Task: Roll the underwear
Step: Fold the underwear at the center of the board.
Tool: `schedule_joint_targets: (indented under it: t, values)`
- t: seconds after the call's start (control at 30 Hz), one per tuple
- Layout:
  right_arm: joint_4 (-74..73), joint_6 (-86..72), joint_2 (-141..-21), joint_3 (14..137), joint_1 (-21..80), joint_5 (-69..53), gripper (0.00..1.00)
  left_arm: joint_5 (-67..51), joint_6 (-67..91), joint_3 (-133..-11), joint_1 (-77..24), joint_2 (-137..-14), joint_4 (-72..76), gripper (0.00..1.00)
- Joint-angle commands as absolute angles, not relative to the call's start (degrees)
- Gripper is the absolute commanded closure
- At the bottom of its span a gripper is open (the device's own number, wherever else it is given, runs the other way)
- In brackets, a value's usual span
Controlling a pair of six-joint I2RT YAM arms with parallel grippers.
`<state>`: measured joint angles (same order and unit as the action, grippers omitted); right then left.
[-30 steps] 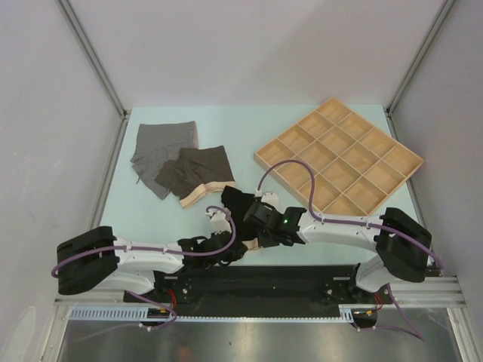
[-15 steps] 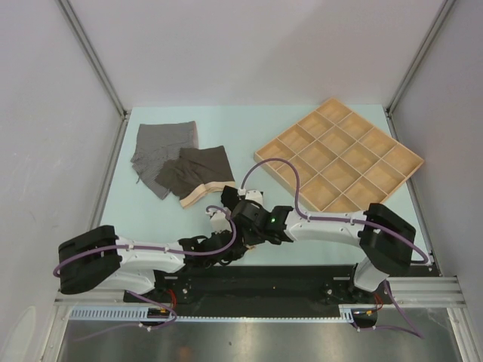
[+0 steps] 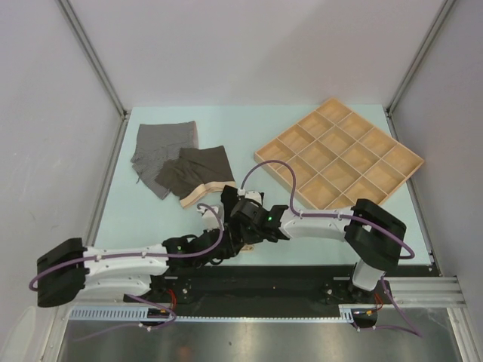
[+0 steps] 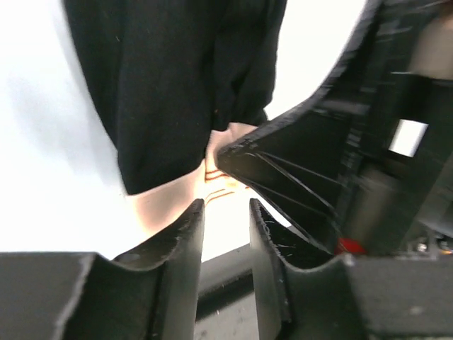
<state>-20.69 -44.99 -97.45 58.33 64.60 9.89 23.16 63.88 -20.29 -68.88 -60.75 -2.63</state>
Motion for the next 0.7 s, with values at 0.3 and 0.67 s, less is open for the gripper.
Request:
schedule_joint_targets:
  t: [0.3, 0.67]
  values:
    - [-18.02, -45.35, -98.00, 56.51, 63.54, 8.61, 1.00, 26.54, 64.87, -16.53, -63.90, -51.50, -11.61, 0.60]
    - [-18.54, -45.53, -97.65, 56.60, 63.72, 9.05, 1.00, 24.61, 65.39, -11.52, -63.11, -53.35, -1.68, 0.67]
